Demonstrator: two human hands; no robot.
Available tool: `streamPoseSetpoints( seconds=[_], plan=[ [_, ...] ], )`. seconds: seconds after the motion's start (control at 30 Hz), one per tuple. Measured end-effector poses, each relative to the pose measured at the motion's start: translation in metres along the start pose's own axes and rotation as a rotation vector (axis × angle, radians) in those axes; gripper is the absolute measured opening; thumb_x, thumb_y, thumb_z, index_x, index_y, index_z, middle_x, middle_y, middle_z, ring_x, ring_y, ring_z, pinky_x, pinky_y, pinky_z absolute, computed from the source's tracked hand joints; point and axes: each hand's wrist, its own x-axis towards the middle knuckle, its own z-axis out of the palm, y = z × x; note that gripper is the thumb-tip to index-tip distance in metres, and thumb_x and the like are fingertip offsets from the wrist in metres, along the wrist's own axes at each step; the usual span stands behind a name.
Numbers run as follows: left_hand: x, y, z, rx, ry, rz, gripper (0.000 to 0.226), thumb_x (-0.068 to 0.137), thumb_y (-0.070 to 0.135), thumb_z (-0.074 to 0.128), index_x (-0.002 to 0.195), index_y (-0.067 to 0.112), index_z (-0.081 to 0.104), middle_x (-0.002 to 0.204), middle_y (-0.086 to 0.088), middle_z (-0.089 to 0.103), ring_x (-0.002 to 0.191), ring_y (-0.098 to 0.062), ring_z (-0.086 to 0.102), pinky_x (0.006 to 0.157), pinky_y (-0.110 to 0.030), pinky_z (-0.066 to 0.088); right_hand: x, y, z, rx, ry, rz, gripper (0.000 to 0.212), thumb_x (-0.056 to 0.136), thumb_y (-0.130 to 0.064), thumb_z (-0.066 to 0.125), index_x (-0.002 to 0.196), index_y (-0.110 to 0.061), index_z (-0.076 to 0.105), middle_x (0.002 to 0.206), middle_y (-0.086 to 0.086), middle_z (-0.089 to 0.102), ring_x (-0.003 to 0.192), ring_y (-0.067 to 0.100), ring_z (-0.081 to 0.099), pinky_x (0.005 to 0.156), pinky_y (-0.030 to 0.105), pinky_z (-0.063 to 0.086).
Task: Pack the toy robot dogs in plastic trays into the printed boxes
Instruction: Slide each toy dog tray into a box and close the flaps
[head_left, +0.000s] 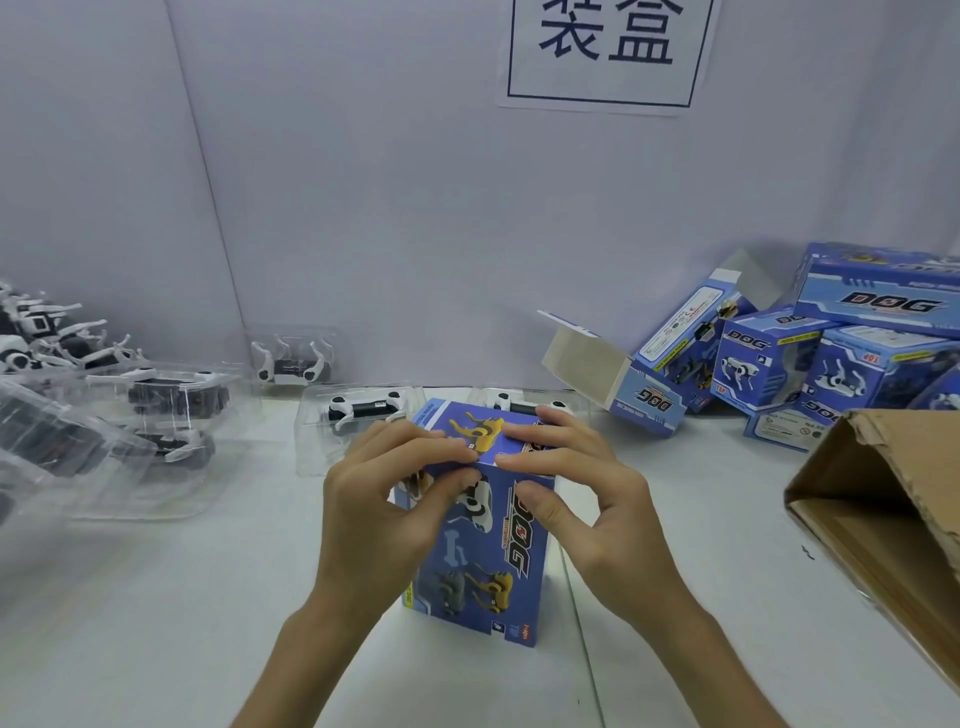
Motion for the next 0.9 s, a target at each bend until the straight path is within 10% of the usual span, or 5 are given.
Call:
streamPoseSetpoints(
  seconds=[0.1, 0.2, 0.3, 0.6, 0.9],
  plan=[
    [-0.006, -0.004, 0.005, -0.017, -0.017, 0.020, 0.032, 0.082, 0.029, 0.079, 0.111, 0.022, 0.070, 0.116, 0.010, 0.065, 0.112, -0.014, 0.062, 0.088, -0.027, 0.053, 0.002, 0.005, -0.006, 0.125, -0.041, 0.059, 0.023, 0.090, -0.018, 0.064, 0.107, -0.028, 0.075, 0.132, -0.012, 0.064, 0.144, 0.013, 0.037, 0.110, 0.042, 0.042],
    [-0.023, -0.016, 0.011, -0.184, -0.137, -0.387, 0.084, 0.068, 0.043, 0.086, 0.140, 0.034, 0.046, 0.146, 0.015, 0.045, 0.138, -0.016, 0.045, 0.106, -0.035, 0.046, 0.002, 0.010, -0.014, 0.334, -0.038, 0.116, 0.024, 0.088, -0.009, 0.060, 0.099, -0.020, 0.079, 0.138, -0.004, 0.061, 0.145, 0.013, 0.036, 0.098, 0.042, 0.053],
    [-0.036, -0.029, 0.011, -0.415, -0.496, -0.656, 0.095, 0.056, 0.059, 0.085, 0.138, 0.048, 0.037, 0.129, 0.023, 0.061, 0.124, -0.014, 0.061, 0.096, -0.035, 0.054, -0.002, 0.016, -0.020, 0.540, 0.023, 0.176, 0.026, 0.087, -0.007, 0.056, 0.094, -0.019, 0.078, 0.143, -0.001, 0.057, 0.143, 0.017, 0.041, 0.082, 0.038, 0.058],
    [-0.043, -0.021, 0.025, -0.254, -0.291, -0.433, 0.084, 0.061, 0.055, 0.083, 0.131, 0.056, 0.036, 0.122, 0.026, 0.061, 0.112, -0.003, 0.060, 0.076, -0.007, 0.049, -0.006, 0.034, -0.022, 0.275, 0.225, 0.410, 0.048, 0.086, -0.042, 0.055, 0.132, -0.030, 0.056, 0.116, -0.009, 0.072, 0.097, 0.005, 0.069, 0.074, 0.019, 0.053],
    [-0.050, -0.027, 0.027, 0.366, -0.196, 0.040, 0.098, 0.043, 0.009, 0.082, 0.133, 0.027, 0.046, 0.133, 0.001, 0.052, 0.121, -0.024, 0.050, 0.107, -0.040, 0.028, -0.003, 0.038, -0.036, 0.481, -0.057, 0.950, 0.065, 0.079, -0.071, 0.044, 0.107, -0.017, 0.068, 0.089, 0.006, 0.070, 0.064, 0.033, 0.068, 0.057, 0.032, 0.051]
  ],
)
